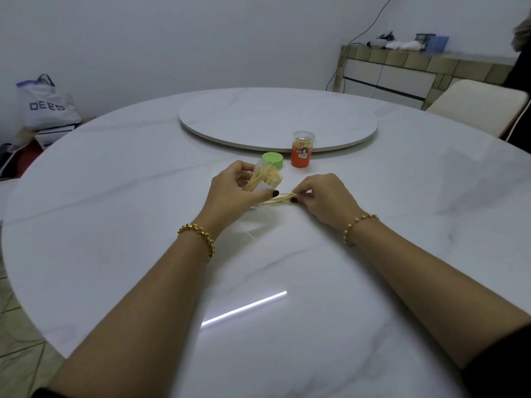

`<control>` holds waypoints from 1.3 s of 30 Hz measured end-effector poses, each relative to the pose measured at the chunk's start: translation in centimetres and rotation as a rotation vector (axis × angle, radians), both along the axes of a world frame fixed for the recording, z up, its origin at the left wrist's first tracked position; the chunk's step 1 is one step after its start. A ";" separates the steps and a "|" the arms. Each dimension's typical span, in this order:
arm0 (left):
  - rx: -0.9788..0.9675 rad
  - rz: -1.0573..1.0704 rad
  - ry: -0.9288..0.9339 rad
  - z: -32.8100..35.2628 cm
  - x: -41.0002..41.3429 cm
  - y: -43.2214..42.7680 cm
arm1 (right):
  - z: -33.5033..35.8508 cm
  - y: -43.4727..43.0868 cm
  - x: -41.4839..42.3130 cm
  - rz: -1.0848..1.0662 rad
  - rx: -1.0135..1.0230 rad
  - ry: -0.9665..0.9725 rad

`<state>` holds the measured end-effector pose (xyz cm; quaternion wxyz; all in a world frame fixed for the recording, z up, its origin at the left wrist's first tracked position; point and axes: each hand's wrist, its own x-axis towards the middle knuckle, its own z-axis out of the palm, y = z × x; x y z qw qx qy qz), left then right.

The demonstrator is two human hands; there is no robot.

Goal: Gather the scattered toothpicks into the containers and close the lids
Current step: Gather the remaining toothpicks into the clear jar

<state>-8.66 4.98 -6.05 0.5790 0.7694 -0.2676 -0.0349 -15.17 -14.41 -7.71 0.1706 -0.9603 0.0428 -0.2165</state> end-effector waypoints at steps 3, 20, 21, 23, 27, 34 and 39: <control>-0.008 0.000 0.000 -0.1 0.0 0.0 | -0.1 0.2 0.4 -0.034 -0.002 -0.053; -0.007 -0.042 0.027 0.0 -0.7 -0.6 | 2.2 1.0 0.1 -0.049 0.868 -0.269; -0.005 -0.047 0.024 -0.1 -0.7 -0.6 | 2.6 1.2 0.1 -0.032 0.910 -0.275; 0.001 -0.059 0.017 -0.1 -0.9 -0.8 | 3.2 1.5 0.3 0.001 1.006 -0.288; 0.006 -0.076 0.016 -0.2 -1.1 -0.9 | 4.4 2.5 0.4 0.079 1.218 -0.355; -0.010 -0.088 0.028 -0.2 -1.3 -1.0 | 3.6 4.5 0.5 0.201 1.273 -0.363; -0.022 -0.078 0.037 0.0 -1.4 -1.0 | 2.2 4.9 0.8 0.148 1.206 -0.223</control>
